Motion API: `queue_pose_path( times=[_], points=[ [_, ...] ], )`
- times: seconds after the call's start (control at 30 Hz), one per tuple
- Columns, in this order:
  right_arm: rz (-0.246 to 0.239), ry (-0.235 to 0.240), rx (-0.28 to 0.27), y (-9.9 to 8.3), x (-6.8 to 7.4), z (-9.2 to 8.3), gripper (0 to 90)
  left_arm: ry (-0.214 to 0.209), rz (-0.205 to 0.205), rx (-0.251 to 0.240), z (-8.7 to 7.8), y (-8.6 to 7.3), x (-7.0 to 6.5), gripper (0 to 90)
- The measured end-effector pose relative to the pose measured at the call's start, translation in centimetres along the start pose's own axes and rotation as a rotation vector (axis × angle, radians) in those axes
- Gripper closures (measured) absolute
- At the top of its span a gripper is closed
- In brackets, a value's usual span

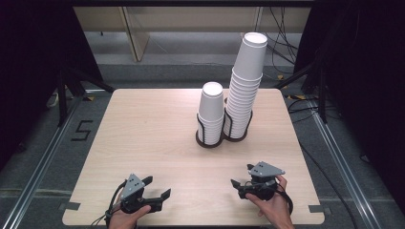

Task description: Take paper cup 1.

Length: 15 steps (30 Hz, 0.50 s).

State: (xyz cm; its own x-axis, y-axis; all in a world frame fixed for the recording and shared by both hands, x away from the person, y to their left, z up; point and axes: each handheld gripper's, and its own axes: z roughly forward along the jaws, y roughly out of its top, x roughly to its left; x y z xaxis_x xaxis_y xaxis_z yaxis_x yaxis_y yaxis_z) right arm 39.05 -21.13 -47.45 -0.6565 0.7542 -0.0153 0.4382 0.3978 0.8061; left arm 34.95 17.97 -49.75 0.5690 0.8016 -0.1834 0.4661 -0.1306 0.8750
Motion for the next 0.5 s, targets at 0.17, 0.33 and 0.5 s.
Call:
queue_pose_path(
  times=[0.17, 0.33, 0.5],
  points=[
    [0.023, -0.007, -0.012, 0.2, 0.1, -0.1, 20.9, 0.001, -0.006, -0.003, 0.0, 0.0, 0.1, 14.6],
    [0.002, -0.004, -0.043, 0.7, -0.1, -0.1, 20.9, 0.002, -0.006, -0.003, -0.1, 0.0, 0.1, 14.6],
    [0.004, 0.006, -0.052, 1.1, -0.1, 0.1, 21.0, -0.003, -0.005, -0.01, -0.1, 0.0, 0.2, 14.6]
  ],
)
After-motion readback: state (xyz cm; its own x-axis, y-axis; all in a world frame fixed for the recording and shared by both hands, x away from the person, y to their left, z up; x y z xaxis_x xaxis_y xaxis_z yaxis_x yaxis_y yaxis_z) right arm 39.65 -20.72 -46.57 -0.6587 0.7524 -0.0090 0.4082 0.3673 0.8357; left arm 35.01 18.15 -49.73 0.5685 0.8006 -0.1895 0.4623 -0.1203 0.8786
